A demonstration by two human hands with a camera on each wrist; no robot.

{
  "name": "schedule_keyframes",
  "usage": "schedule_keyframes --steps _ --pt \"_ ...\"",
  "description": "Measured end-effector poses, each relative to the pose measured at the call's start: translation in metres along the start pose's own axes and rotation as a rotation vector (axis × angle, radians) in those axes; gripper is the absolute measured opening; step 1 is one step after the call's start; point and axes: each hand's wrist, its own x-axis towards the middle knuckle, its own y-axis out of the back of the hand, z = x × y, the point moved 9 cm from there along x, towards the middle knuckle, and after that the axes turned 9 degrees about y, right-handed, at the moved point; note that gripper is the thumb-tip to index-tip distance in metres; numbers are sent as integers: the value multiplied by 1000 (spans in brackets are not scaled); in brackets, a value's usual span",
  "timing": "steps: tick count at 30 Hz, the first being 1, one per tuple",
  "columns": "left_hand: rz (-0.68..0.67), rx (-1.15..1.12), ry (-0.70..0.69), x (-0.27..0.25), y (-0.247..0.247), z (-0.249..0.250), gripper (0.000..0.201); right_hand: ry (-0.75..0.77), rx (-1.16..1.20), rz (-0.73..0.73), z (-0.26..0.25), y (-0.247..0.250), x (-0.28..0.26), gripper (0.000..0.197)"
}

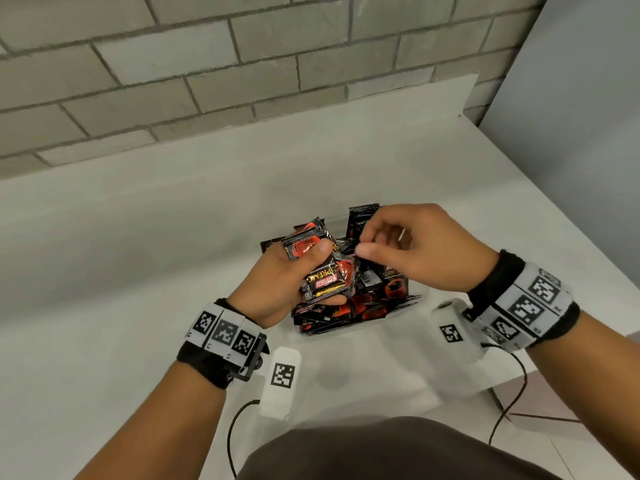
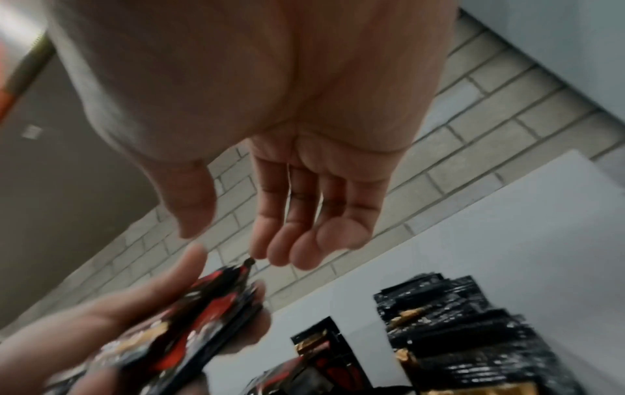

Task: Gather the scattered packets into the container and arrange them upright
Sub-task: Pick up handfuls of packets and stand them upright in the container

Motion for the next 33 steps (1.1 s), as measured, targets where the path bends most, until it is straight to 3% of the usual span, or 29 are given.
schedule_keyframes --steps 4,7,12,15,21,26,30,33 --pt "-92 -32 21 1 -19 -4 49 43 -57 -115 -17 -26 2 39" --pt "-135 -109 55 1 -19 -7 37 43 -44 -68 -7 -28 4 28" --pt "-187 -252 82 0 -10 -11 51 -20 71 -19 0 -26 0 16" --pt "-161 -143 33 1 -10 -9 34 -56 70 -11 1 -29 1 36" --pt "-84 0 -19 4 -2 -5 43 -176 207 58 22 -23 4 50" --pt "-54 30 -19 5 2 -3 39 -222 229 66 31 -12 1 22" --pt "2 -6 -12 4 12 -1 33 -264 363 208 42 13 -6 15" --pt "7 -49 -7 5 14 -1 33 -252 398 145 43 16 -9 13"
